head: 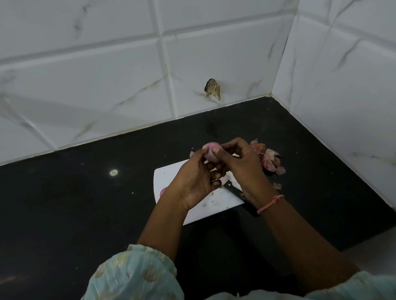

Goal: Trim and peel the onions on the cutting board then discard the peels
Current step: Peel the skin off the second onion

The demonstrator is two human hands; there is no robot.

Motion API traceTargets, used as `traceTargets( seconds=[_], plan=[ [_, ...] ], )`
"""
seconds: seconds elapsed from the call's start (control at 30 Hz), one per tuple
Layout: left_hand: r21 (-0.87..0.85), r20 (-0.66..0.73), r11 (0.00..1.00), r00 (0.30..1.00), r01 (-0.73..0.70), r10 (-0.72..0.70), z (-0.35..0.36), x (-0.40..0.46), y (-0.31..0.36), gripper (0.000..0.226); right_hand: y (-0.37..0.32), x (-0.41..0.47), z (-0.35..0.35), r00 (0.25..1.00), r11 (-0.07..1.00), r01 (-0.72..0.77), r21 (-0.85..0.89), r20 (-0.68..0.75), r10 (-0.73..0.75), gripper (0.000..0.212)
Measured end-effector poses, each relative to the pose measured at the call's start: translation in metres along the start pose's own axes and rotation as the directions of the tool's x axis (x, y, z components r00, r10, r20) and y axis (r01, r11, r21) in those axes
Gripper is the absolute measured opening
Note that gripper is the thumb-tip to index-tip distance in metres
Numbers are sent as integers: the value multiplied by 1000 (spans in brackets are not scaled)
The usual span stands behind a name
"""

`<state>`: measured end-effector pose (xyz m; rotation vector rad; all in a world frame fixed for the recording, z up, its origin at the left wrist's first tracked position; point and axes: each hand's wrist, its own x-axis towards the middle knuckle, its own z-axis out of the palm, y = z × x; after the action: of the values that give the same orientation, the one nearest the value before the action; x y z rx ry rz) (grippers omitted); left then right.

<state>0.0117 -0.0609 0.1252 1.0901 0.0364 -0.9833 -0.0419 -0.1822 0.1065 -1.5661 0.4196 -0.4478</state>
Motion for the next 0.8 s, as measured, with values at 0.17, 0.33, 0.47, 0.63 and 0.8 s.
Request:
traceTargets(
  seconds=[0.17,0.33,0.47,0.63,0.8],
  plan=[
    [55,-48,998,998,-43,46,-3,-2,0,37,-3,0,-4,998,988,-62,142,-4,63,15],
    [41,-49,999,999,-21,23,-5,0,-1,45,2,3,-6,989,997,-36,67,-141,45,10],
    [12,-76,1000,997,5,-4,-5,2,-1,48,9,5,-12,961,990,-136,-37,-246,123,28],
    [-53,-96,999,995,8,-13,-4,1,-2,47,3,0,-16,992,997,-19,-81,126,30,60],
    [-113,-93,993,995,17,-28,0,3,-2,40,2,-7,-6,933,933,318,-170,230,-277,47]
  ],
)
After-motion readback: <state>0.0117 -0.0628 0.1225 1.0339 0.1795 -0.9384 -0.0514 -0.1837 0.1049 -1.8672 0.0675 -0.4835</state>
